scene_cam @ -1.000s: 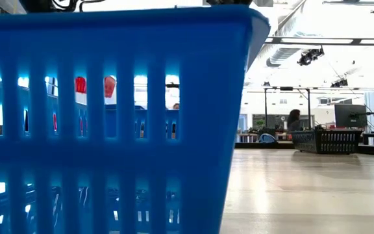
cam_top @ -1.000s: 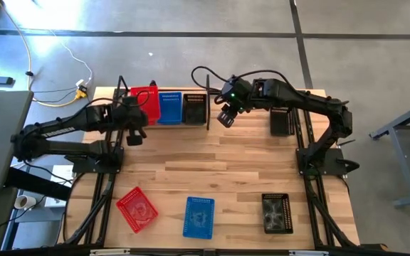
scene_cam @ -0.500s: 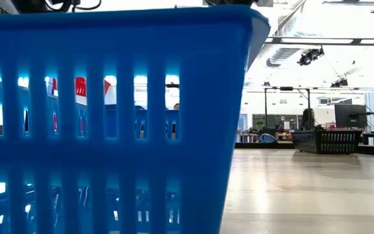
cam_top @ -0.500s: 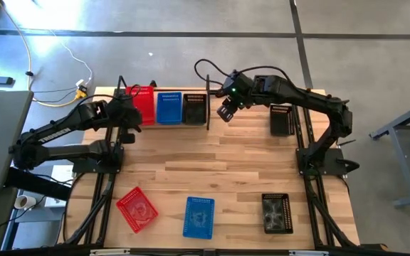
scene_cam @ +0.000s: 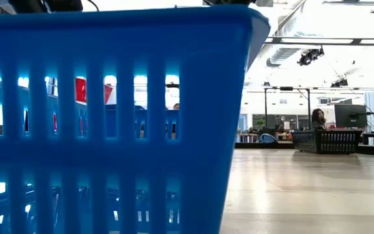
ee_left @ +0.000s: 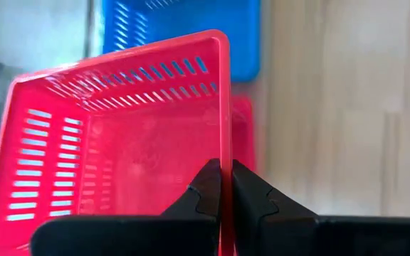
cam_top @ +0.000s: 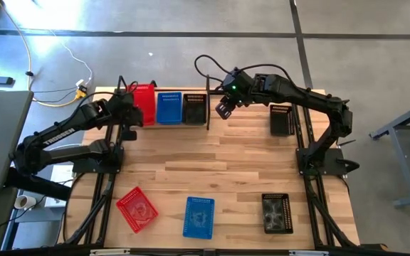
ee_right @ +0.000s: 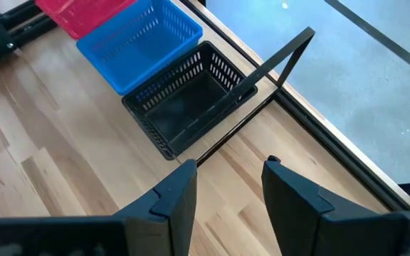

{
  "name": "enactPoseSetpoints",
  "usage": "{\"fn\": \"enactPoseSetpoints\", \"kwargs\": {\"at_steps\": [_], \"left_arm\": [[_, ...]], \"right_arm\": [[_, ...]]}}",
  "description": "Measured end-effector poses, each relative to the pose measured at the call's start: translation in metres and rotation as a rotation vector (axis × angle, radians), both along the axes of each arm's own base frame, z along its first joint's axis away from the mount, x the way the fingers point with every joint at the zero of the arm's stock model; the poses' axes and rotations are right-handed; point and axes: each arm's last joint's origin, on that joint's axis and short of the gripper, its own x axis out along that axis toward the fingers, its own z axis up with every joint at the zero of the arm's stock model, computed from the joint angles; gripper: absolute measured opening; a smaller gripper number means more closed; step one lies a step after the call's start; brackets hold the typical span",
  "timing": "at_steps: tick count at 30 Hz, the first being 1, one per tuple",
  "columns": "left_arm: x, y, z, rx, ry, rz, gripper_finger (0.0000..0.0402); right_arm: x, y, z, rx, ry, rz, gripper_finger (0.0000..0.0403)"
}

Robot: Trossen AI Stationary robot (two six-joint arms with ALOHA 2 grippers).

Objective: Stack baskets on shelf by color
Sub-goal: Stack the right red bin on the other red bin

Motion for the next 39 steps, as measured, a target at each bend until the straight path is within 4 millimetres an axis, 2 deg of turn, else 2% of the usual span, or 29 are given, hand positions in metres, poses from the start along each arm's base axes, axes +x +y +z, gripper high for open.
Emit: {"fn": "enactPoseSetpoints", "kwargs": {"at_steps": [16,25,39], "left_arm": [[0.003,0.018,-0.012,-0.075,0.072,-0.005,0.0001],[0.003,0.021,-0.013,-0.085,0.081,0.011,0.0003],[0.002,0.022,-0.014,-0.08,0.089,0.022,0.0079]], "right_arm": [[0.0,0.0,0.0,-0.001,-0.001,0.001,0.0145],[0.0,0.0,0.0,-0.002,-0.001,0.001,0.0145],[-0.001,-0.004,0.0,0.004,-0.002,-0.009,0.0145]]}}
